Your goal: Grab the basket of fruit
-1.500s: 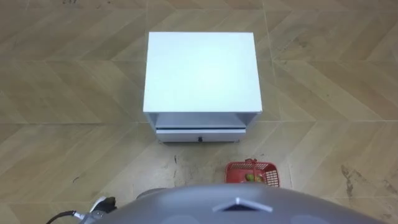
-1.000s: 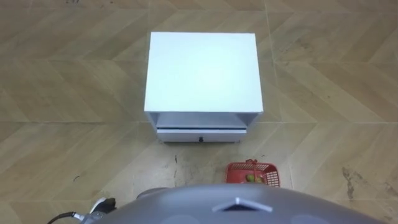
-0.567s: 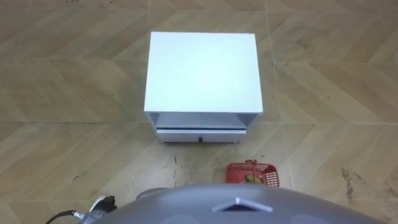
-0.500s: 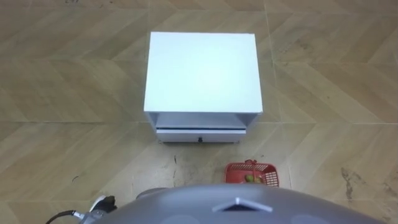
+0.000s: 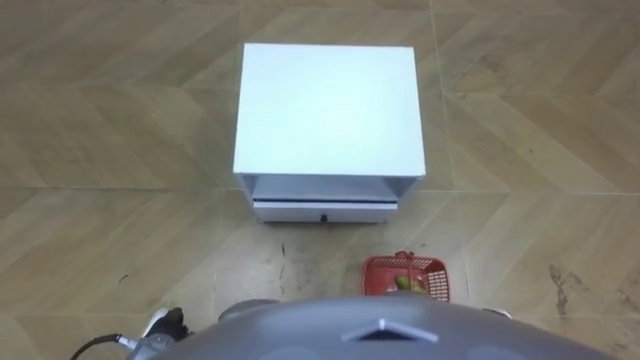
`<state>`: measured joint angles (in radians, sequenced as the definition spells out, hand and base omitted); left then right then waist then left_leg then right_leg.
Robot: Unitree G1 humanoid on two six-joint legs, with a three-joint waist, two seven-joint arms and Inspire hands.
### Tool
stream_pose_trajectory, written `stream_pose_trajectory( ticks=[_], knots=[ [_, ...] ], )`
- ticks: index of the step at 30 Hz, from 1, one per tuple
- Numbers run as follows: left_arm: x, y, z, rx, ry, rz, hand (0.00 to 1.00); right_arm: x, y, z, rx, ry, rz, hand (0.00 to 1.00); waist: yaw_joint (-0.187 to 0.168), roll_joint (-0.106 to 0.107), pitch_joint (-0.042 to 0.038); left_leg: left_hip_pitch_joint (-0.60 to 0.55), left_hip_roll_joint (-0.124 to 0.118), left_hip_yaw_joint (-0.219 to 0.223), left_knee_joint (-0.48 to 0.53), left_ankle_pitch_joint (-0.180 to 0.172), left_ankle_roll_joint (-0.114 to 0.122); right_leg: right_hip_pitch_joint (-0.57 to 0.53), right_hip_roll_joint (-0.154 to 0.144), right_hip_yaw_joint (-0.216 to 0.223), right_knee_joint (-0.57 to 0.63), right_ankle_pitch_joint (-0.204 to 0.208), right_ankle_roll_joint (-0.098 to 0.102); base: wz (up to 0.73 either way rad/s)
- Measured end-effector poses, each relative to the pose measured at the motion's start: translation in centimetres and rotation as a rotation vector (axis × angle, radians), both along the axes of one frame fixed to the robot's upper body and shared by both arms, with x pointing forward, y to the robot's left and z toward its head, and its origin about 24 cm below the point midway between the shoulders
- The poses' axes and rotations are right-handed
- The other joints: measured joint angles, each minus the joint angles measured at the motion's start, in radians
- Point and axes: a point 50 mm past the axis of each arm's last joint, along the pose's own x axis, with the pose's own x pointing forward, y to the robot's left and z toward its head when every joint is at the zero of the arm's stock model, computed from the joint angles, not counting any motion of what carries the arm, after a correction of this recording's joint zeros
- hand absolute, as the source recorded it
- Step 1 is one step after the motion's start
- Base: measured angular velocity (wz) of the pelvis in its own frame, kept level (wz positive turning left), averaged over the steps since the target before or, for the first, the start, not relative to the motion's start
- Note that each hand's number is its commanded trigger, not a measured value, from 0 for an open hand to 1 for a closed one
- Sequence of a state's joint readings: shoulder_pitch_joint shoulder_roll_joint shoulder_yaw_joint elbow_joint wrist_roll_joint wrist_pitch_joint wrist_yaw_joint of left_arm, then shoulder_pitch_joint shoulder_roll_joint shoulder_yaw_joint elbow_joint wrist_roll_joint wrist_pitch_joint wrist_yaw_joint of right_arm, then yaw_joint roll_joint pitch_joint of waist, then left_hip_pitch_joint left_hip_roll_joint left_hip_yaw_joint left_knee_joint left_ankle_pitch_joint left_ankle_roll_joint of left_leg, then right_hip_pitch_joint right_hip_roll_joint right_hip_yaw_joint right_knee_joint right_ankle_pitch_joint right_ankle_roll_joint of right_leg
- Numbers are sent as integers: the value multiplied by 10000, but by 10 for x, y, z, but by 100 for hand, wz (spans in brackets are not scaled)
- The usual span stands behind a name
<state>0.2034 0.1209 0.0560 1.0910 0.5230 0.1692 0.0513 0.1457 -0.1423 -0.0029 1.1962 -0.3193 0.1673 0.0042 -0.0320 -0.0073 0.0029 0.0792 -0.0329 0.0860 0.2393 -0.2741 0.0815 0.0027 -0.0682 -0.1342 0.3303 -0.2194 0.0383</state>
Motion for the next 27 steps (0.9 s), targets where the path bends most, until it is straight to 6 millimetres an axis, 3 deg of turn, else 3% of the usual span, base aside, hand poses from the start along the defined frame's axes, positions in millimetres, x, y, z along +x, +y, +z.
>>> stream_pose_trajectory(
  ticks=[3, 5, 7, 8, 9, 10, 12, 13, 16, 17, 18, 19, 20, 21, 22, 23, 25, 27],
  knots=[
    [7, 1, 1, 15, -331, -126, 0, 14, -3, 2, -188, -540, -77, 0, 146, -27, -4, -431, -46, 515, 408, 2, 4, -763, -60, 211, 767, 10, -3, -30],
    [6, 4, 1, 18, -415, 98, 0, 30, -4, 5, -343, -1195, 41, 0, 122, -51, 52, -627, -142, 732, 560, 28, 50, -954, -183, 219, 788, 12, -2, -39],
    [4, 7, 1, 33, -478, 353, 0, 43, -6, 8, -503, -1765, -164, 0, 89, 41, -17, -1038, -63, 1100, 738, -5, 271, -1172, -192, 301, 731, 55, 113, -16],
    [9, 12, 3, 125, -682, 327, 0, 49, -7, 10, -549, -2152, -672, 0, 21, 8, 27, -1319, -19, 1484, 952, -94, 457, -1601, -433, 138, 2010, -275, 51, 47],
    [16, 17, 5, 244, -1020, 229, 0, 48, -8, 10, -596, -2304, -1120, 0, 98, -169, 9, -1443, -154, 1658, 988, -126, 522, -1757, -811, -23, 3791, -604, 90, 59],
    [17, 20, 6, 329, -1140, 218, 0, 50, -9, 11, -623, -2427, -1312, 0, 210, -232, 21, -1545, -216, 1773, 1023, -145, 567, -1771, -989, -22, 4554, -649, 98, 33],
    [22, 25, 9, 563, -1428, 366, 0, 80, -11, 18, -760, -3687, -1887, 0, 579, -487, -39, -2375, -228, 1934, 1691, -182, 644, -1454, -1363, 36, 6092, -490, 73, -5],
    [23, 26, 9, 625, -1495, 431, 0, 89, -11, 21, -757, -4112, -2031, 0, 618, -517, -22, -2636, -191, 1936, 1889, -181, 645, -1336, -1414, 37, 6119, -400, 85, 0],
    [35, 26, 10, 666, -1754, 638, 0, 143, -4, 39, -554, -5970, -2082, 0, 647, -616, -26, -4439, 99, 1893, 3300, -199, 670, -643, -1674, -77, 5205, 5, 143, 9],
    [49, 26, 11, 683, -2103, 791, 0, 160, -2, 47, -559, -6544, -1964, 0, 599, -614, 21, -5387, 202, 1791, 4120, -249, 697, -557, -1716, -126, 4707, -228, 349, 36],
    [68, 25, 14, 704, -2553, 744, 0, 179, 0, 56, -572, -7172, -1905, 0, 593, -586, 98, -6310, 255, 1539, 5011, -283, 656, -792, -1617, -234, 4597, -1294, 580, 38],
    [75, 23, 16, 711, -2781, 759, 0, 185, 0, 59, -580, -7349, -1935, 0, 643, -571, 106, -6721, 279, 1447, 5377, -289, 646, -1015, -1599, -249, 4780, -1688, 576, 36],
    [87, 21, 17, 652, -3078, 824, 0, 192, 2, 62, -565, -7528, -2008, 0, 688, -563, 117, -7317, 260, 1225, 5948, -364, 548, -1463, -1609, -329, 5454, -2336, 546, 20],
    [91, 20, 18, 640, -3188, 879, 0, 195, 3, 64, -580, -7619, -2001, 0, 700, -582, 150, -7554, 244, 1173, 6236, -419, 527, -1699, -1629, -247, 5906, -2579, 549, 17],
    [96, 20, 19, 628, -3307, 959, 0, 201, 5, 67, -582, -7834, -2045, 0, 787, -642, 240, -8023, 204, 1142, 6907, -633, 508, -2287, -1754, -54, 7058, -2962, 522, 10],
    [98, 18, 19, 620, -3376, 1003, 0, 207, 5, 72, -571, -8141, -2272, 0, 782, -608, 271, -8601, 240, 1059, 7754, -995, 473, -2911, -1853, 47, 8370, -3264, 499, 14],
    [101, 18, 19, 675, -3380, 756, 0, 210, 2, 76, -708, -8479, -2501, 0, 705, -618, 315, -9437, 290, 1068, 9154, -1514, 629, -3791, -2028, 345, 10348, -3543, 478, 16],
    [98, 20, 19, 843, -3329, 688, 0, 212, 0, 78, -857, -8651, -2516, 0, 727, -618, 339, -10348, 438, 1247, 10952, -2293, 853, -4750, -2201, 820, 12633, -3740, 471, 0]
  ],
)
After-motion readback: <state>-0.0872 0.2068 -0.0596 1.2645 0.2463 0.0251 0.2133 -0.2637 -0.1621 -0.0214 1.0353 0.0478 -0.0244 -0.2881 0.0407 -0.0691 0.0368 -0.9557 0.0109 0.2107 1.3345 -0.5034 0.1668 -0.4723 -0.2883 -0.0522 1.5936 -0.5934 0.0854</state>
